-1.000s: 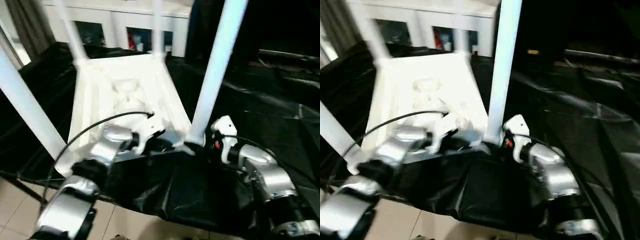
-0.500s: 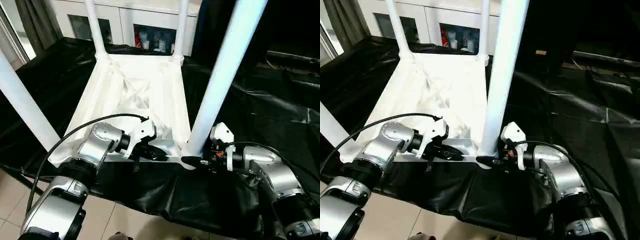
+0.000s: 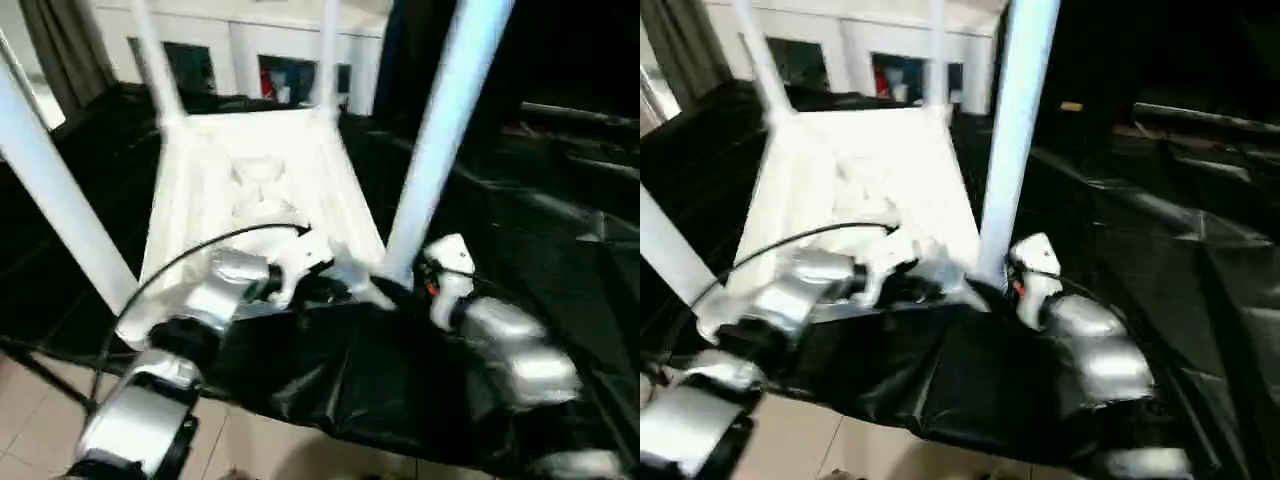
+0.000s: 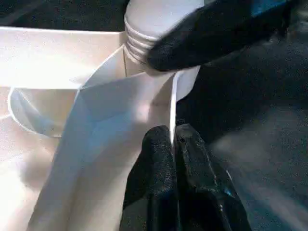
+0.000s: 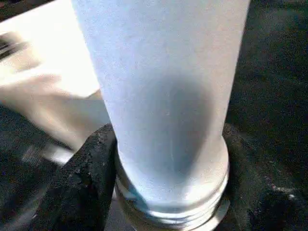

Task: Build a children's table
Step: Rotate leg to tighten

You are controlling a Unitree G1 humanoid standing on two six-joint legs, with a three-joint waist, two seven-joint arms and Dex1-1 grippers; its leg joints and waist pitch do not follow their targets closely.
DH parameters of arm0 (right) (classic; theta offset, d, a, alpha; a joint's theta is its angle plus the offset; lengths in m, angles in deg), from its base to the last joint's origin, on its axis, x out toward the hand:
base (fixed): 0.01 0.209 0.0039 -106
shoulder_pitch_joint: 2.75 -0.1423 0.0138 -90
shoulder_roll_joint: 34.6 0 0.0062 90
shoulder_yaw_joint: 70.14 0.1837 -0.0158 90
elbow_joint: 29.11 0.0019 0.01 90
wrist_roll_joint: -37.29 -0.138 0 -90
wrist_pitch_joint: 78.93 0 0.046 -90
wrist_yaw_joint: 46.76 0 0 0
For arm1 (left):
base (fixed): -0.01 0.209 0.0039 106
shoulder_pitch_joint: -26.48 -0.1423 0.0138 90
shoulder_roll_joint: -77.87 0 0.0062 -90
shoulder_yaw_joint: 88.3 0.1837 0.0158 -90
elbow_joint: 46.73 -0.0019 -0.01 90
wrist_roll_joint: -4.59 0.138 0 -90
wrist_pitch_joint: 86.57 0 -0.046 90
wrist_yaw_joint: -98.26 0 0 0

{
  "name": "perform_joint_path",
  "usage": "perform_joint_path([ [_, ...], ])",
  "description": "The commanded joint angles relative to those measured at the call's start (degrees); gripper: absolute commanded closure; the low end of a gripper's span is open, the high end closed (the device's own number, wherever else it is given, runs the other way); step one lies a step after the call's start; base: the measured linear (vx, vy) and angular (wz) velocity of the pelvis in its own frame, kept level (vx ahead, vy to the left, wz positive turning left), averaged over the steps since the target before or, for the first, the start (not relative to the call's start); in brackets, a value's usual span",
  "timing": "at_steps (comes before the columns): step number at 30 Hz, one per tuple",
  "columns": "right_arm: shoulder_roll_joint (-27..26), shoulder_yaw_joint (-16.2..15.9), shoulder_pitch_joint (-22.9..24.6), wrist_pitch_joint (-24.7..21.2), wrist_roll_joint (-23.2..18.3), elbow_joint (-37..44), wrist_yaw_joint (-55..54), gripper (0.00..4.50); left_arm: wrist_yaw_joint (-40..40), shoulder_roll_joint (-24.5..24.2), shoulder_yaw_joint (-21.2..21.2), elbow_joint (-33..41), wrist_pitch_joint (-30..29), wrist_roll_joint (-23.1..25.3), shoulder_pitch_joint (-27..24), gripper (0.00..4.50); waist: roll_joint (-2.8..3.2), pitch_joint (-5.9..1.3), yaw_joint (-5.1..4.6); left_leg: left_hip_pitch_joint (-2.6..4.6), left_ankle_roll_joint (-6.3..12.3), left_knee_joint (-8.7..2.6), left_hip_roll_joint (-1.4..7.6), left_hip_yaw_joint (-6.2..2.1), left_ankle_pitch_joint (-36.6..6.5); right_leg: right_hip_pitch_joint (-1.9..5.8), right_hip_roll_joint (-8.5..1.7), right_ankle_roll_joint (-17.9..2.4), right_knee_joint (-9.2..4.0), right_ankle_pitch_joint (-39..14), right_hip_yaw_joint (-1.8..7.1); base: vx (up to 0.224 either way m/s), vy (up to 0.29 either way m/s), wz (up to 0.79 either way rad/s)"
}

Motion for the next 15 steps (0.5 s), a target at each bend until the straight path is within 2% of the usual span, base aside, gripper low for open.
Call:
perform_joint_path([
  [1, -3.4, -1.5, 0.1, -2.8, 1.0, -3.6, -5.9, 1.77, 4.0, 4.7, -0.3, -0.3, -0.4, -1.8, -0.3, 4.5, -1.14, -2.49, -0.21, 0.31, 0.0, -4.05, 0.88, -0.98, -19.0, 1.82, -2.55, -7.1, -5.18, -28.8, 1.52, 0.0, 0.0, 0.0],
  [2, -6.4, -1.7, -0.7, -2.3, 1.9, -4.6, -10.0, 1.77, 5.9, 6.7, 0.0, 0.0, -0.8, -1.9, -0.5, 4.5, -1.23, -2.45, -0.28, 0.51, 0.53, -3.92, 0.82, -0.91, -19.6, 1.48, -2.58, -6.5, -5.49, -29.9, 1.62, 0.0, 0.0, 0.0],
  [4, -7.6, -2.8, -0.9, -1.9, 2.7, -4.7, -10.6, 1.77, 6.1, 7.4, 0.2, 0.5, -0.8, -1.9, -0.8, 4.5, -1.06, -2.46, -0.33, 0.47, 0.81, -4.02, 0.75, -0.98, -20.1, 1.43, -2.49, -5.8, -5.71, -30.7, 1.57, 0.0, 0.0, 0.0],
  [7, -8.2, -4.3, -1.5, -0.5, 3.7, -4.6, -10.0, 1.77, 6.3, 7.9, 0.2, 0.7, -0.8, -1.8, -1.0, 4.5, -1.33, -2.5, -0.38, 0.34, 1.11, -4.17, 0.84, -1.02, -20.8, 1.44, -2.39, -5.6, -5.62, -29.3, 1.62, 0.0, 0.0, 0.0],
  [8, -8.3, -4.2, -1.6, 0.3, 3.6, -4.6, -9.7, 1.42, 6.3, 7.8, 0.1, 0.6, -0.7, -1.8, -1.0, 4.5, -1.25, -2.48, -0.37, 0.3, 1.21, -4.22, 0.85, -1.01, -20.9, 1.43, -2.38, -5.7, -5.57, -28.8, 1.65, 0.0, 0.0, 0.0],
  [10, -8.2, -3.1, -2.3, 1.2, 2.8, -5.0, -8.8, 1.07, 5.9, 7.3, -0.1, 0.5, -0.6, -1.7, -0.9, 4.5, -1.28, -2.43, -0.43, 0.35, 1.36, -4.17, 0.8, -0.96, -21.4, 1.3, -2.41, -5.8, -5.65, -29.1, 1.69, 0.0, 0.0, 0.0],
  [13, -6.8, -3.3, -3.0, 1.8, 2.8, -5.1, -6.6, 0.78, 5.0, 6.2, -0.2, 0.6, -0.4, -1.6, -0.7, 4.5, -1.26, -2.44, -0.4, 0.19, 1.51, -4.22, 0.78, -1.02, -21.2, 1.44, -2.5, -5.8, -5.67, -29.4, 1.66, 0.0, 0.0, 0.0],
  [15, -4.0, -3.7, -3.0, 1.7, 1.8, -3.9, -0.8, 0.78, 3.2, 4.4, -0.3, 0.7, -0.1, -1.6, -0.5, 4.5, -1.25, -2.56, -0.3, 0.05, 2.0, -4.17, 0.85, -0.96, -20.4, 1.67, -2.42, -6.1, -5.43, -27.3, 1.74, 0.0, 0.0, 0.0],
])
